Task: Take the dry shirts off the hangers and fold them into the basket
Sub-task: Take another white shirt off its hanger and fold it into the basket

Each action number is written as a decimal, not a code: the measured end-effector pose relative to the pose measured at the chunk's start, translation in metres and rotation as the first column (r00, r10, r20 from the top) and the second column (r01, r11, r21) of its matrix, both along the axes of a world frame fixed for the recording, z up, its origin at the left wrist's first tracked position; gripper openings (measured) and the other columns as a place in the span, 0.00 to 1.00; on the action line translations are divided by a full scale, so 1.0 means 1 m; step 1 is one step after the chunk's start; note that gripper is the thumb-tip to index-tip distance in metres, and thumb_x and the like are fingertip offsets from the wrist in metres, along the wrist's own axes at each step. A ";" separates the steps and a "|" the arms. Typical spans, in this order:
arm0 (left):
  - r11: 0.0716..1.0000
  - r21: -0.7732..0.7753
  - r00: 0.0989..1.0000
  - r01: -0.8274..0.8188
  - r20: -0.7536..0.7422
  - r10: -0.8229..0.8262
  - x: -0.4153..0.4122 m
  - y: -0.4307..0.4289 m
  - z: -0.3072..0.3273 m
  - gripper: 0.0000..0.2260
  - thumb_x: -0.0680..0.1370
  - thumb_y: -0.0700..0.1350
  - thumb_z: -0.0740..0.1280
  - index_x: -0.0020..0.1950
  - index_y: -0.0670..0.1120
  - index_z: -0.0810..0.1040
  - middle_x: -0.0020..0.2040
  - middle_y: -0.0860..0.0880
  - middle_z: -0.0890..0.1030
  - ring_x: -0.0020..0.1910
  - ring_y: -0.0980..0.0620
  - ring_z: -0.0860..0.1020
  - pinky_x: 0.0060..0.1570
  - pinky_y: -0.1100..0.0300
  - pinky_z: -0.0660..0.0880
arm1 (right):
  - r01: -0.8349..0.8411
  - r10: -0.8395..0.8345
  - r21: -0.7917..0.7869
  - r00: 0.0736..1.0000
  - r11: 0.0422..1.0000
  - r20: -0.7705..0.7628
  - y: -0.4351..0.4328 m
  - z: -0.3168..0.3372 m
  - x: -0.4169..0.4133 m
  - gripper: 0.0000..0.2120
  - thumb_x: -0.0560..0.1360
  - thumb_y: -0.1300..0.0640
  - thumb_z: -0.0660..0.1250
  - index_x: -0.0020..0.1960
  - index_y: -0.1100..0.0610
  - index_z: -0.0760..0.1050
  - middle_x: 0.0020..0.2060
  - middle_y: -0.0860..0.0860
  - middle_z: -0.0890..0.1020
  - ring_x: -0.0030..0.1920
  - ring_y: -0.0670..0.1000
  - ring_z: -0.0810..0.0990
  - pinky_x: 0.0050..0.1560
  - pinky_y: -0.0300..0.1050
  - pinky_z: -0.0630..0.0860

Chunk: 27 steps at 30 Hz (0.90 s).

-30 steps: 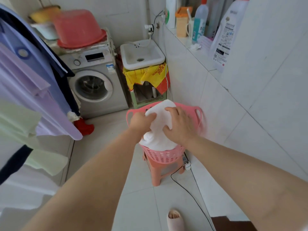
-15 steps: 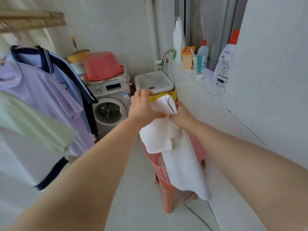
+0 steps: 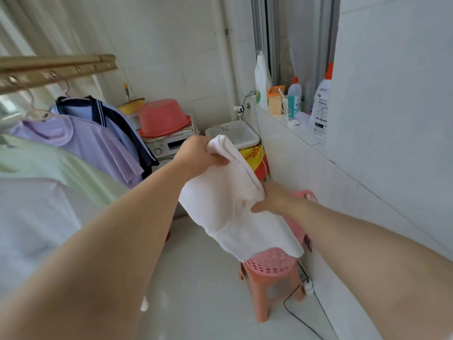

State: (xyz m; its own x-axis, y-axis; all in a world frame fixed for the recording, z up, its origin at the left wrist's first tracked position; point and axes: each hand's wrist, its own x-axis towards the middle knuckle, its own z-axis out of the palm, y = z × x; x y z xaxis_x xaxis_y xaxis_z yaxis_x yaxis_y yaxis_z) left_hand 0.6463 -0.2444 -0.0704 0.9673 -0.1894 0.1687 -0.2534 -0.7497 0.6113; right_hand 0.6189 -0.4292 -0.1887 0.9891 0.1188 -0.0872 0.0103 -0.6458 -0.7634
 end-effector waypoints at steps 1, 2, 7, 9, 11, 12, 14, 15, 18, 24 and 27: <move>1.000 -0.024 1.000 -0.015 0.001 0.015 -0.004 0.006 0.006 0.12 0.68 0.46 0.77 0.48 0.45 0.82 0.43 0.47 0.83 0.44 0.47 0.81 0.47 0.51 0.78 | 0.022 -0.022 0.001 1.000 1.000 -0.008 0.001 -0.004 -0.004 0.19 0.70 0.60 0.74 0.59 0.58 0.75 0.46 0.49 0.77 0.51 0.55 0.79 0.48 0.42 0.71; 0.998 -0.049 1.000 -0.029 0.003 0.029 -0.008 0.013 0.012 0.14 0.68 0.46 0.78 0.50 0.44 0.82 0.45 0.46 0.83 0.45 0.46 0.81 0.49 0.50 0.79 | 0.039 -0.039 -0.004 0.999 0.999 -0.022 0.002 -0.008 -0.009 0.17 0.71 0.59 0.72 0.59 0.57 0.75 0.47 0.50 0.78 0.50 0.55 0.79 0.48 0.43 0.72; 0.989 -0.075 0.992 -0.129 0.006 0.129 -0.031 0.054 0.032 0.12 0.70 0.46 0.76 0.50 0.46 0.78 0.42 0.50 0.79 0.42 0.50 0.78 0.46 0.56 0.73 | -0.011 0.001 -0.266 0.999 0.964 -0.037 0.005 -0.016 -0.032 0.19 0.76 0.51 0.65 0.67 0.48 0.71 0.59 0.49 0.78 0.61 0.54 0.76 0.63 0.47 0.70; 0.980 -0.045 0.981 -0.193 -0.019 0.192 -0.034 0.072 0.027 0.15 0.70 0.47 0.76 0.52 0.46 0.77 0.45 0.48 0.79 0.47 0.46 0.77 0.50 0.53 0.74 | -0.067 0.028 -0.246 0.987 0.967 -0.161 0.006 -0.016 -0.040 0.19 0.78 0.51 0.64 0.68 0.52 0.70 0.62 0.52 0.76 0.62 0.56 0.74 0.62 0.47 0.69; 0.969 -0.017 0.966 -0.248 -0.077 0.246 -0.036 0.087 0.014 0.20 0.70 0.48 0.76 0.57 0.43 0.77 0.49 0.46 0.78 0.50 0.44 0.77 0.52 0.52 0.74 | -0.132 0.060 -0.242 0.957 0.961 -0.284 0.004 -0.014 -0.043 0.21 0.76 0.48 0.66 0.66 0.54 0.71 0.61 0.52 0.77 0.60 0.55 0.76 0.63 0.49 0.71; 0.962 -0.016 0.956 -0.273 -0.116 0.269 -0.037 0.094 0.005 0.21 0.70 0.48 0.76 0.59 0.42 0.77 0.49 0.46 0.78 0.49 0.44 0.77 0.51 0.52 0.74 | -0.155 0.070 -0.233 0.940 0.960 -0.333 0.004 -0.013 -0.045 0.23 0.75 0.46 0.67 0.66 0.55 0.71 0.61 0.52 0.78 0.59 0.55 0.77 0.63 0.51 0.72; 0.949 -0.006 0.934 -0.315 -0.182 0.309 -0.040 0.106 -0.014 0.22 0.70 0.49 0.76 0.60 0.41 0.77 0.49 0.46 0.77 0.49 0.44 0.76 0.49 0.53 0.74 | -0.139 0.055 -0.157 0.894 0.978 -0.445 0.001 -0.013 -0.047 0.26 0.74 0.44 0.68 0.67 0.56 0.71 0.61 0.52 0.79 0.59 0.55 0.78 0.64 0.55 0.74; 0.945 0.020 0.925 -0.328 -0.194 0.325 -0.040 0.111 -0.023 0.22 0.70 0.49 0.76 0.59 0.41 0.76 0.49 0.45 0.78 0.49 0.44 0.77 0.49 0.52 0.74 | -0.107 0.050 -0.087 0.865 0.990 -0.499 0.000 -0.014 -0.049 0.25 0.75 0.45 0.67 0.67 0.57 0.70 0.61 0.53 0.79 0.60 0.56 0.78 0.64 0.55 0.73; 0.918 0.146 0.918 -0.368 -0.096 0.384 -0.040 0.114 -0.042 0.18 0.72 0.50 0.73 0.56 0.40 0.77 0.40 0.48 0.76 0.42 0.46 0.75 0.41 0.55 0.71 | 0.015 0.027 0.067 0.809 0.998 -0.588 0.004 -0.014 -0.052 0.23 0.79 0.47 0.61 0.69 0.60 0.68 0.63 0.56 0.77 0.59 0.56 0.77 0.61 0.51 0.74; 0.939 0.059 0.913 -0.338 0.264 0.312 -0.052 0.078 -0.049 0.12 0.76 0.54 0.67 0.55 0.49 0.80 0.46 0.49 0.82 0.46 0.46 0.79 0.44 0.52 0.77 | 0.343 -0.090 0.434 0.858 0.833 -0.505 0.038 0.010 -0.029 0.17 0.82 0.52 0.55 0.64 0.61 0.71 0.53 0.57 0.81 0.51 0.56 0.81 0.53 0.53 0.78; 0.994 0.103 0.960 -0.039 0.281 0.009 -0.076 0.045 -0.059 0.11 0.75 0.59 0.66 0.46 0.53 0.80 0.38 0.54 0.81 0.39 0.51 0.79 0.39 0.55 0.77 | 0.420 -0.133 0.572 0.870 0.705 -0.475 0.061 0.033 -0.023 0.14 0.82 0.52 0.55 0.56 0.60 0.74 0.44 0.59 0.82 0.41 0.57 0.82 0.36 0.50 0.80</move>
